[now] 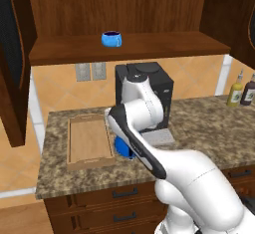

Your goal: Pick the kettle from the counter and place it on the tray. Then pick the mug from the cabinet and place it on the tray. Then close the cabinet doors.

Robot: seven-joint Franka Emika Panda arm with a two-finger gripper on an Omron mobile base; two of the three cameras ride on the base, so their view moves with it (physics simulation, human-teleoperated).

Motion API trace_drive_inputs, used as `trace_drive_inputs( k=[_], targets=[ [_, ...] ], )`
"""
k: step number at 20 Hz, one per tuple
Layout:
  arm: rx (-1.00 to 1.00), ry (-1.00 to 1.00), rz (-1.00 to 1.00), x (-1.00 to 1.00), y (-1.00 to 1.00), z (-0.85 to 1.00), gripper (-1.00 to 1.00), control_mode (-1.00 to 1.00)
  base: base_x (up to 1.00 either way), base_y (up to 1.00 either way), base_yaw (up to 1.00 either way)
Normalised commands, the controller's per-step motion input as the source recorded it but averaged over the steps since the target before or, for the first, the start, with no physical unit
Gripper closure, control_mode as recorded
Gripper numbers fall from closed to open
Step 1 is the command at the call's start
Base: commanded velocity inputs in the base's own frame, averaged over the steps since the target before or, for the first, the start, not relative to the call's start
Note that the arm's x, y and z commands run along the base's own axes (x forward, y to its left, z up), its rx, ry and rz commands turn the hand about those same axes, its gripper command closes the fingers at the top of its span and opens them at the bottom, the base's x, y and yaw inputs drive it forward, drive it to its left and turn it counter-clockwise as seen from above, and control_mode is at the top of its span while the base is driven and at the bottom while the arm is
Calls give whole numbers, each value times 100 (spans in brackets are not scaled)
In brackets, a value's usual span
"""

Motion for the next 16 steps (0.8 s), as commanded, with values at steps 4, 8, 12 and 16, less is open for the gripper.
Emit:
trace_drive_inputs(
  k=[4, 8, 12, 16],
  targets=[
    [2, 0, -16, 42, 86, 2, 100, -100, 0, 0, 0],
    [0, 2, -11, 41, 41, 0, 100, -100, 0, 0, 0],
    [0, 0, 0, 0, 0, 0, 100, -100, 0, 0, 0],
    [3, -6, -3, 35, 18, -9, 100, -100, 0, 0, 0]
  ],
)
